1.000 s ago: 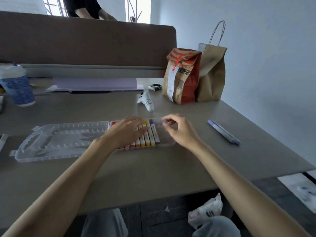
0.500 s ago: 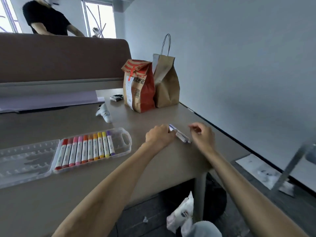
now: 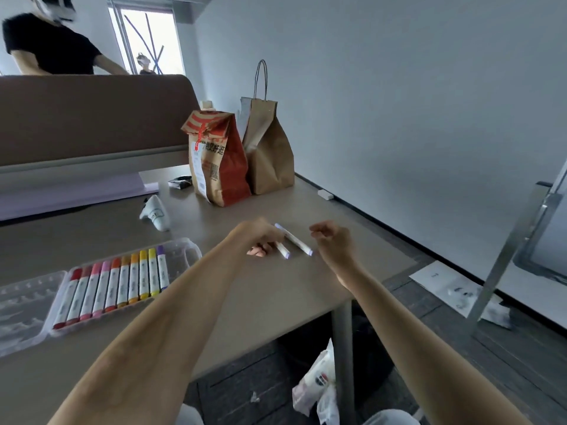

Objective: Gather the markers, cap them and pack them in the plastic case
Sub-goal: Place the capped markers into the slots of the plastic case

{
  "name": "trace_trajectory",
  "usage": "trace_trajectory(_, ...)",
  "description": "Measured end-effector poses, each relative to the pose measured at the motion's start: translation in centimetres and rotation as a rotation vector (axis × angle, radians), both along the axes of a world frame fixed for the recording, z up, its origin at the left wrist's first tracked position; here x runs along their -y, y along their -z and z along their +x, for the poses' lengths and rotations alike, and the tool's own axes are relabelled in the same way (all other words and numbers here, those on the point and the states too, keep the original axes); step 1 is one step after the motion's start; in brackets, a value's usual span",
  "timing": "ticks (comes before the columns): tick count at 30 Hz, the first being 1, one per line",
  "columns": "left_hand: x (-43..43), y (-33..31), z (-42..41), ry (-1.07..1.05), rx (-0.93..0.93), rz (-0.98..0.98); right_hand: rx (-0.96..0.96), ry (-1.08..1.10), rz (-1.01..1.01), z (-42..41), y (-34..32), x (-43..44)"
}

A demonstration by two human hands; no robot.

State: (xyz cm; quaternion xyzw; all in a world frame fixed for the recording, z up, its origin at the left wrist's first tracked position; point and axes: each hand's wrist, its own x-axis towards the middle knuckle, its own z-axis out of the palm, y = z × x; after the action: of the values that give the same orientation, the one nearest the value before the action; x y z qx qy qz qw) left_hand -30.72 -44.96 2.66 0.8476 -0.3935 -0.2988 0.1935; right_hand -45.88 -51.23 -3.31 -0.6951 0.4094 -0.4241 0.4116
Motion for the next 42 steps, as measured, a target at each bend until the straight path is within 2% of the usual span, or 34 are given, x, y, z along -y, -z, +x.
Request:
trace_trajectory(4,0.2,0.6,0.4,0.028,0.065,-0.036,-0.018,-0.005,0.015,0.0,-0.2,-0.1)
trace_trajectory(8,-1.0,0.4,1.1,0.037,-0.055,-0.121,-0.076,-0.016,-0.004,-0.3,-0.3,-0.2)
trace_trajectory(12,-4.2,2.7,1.9,-0.021,-0.228,-0.467,-0.135,-0.018,-0.037,0.1,-0.4,-0.3)
trace_trajectory(16,-6.0,4.0,2.1,-0.1,-0.418,-0.809,-0.357,-0.046,-0.048,1.9,-1.0,-0.7)
trace_trajectory(21,-6.0,3.9,2.3,-0.137,-0.49,-0.889,-0.517,-0.084,-0.186,3.4,0.0,-0.4)
trace_trajectory(26,-6.4,3.8,2.4,-0.082,-0.536,-0.92,-0.63,-0.067,-0.327,3.3,0.6,-0.2)
trace_trajectory(29,-6.8,3.6,2.0,-0.079,-0.567,-0.94,-0.51,-0.123,-0.27,2.7,0.3,-0.7)
trace_trajectory(33,-8.3,2.5,1.8,-0.091,-0.633,-0.967,-0.106,-0.213,-0.089,2.0,-1.2,-2.7)
trace_trajectory(37,-11.5,0.3,3.5,-0.035,-0.555,-0.964,0.187,-0.287,0.064,2.2,-3.3,-5.8)
trace_trajectory(42,-15.6,-1.0,8.0,-0.057,-0.466,-0.88,0.286,-0.468,0.157,6.6,-6.2,-9.2)
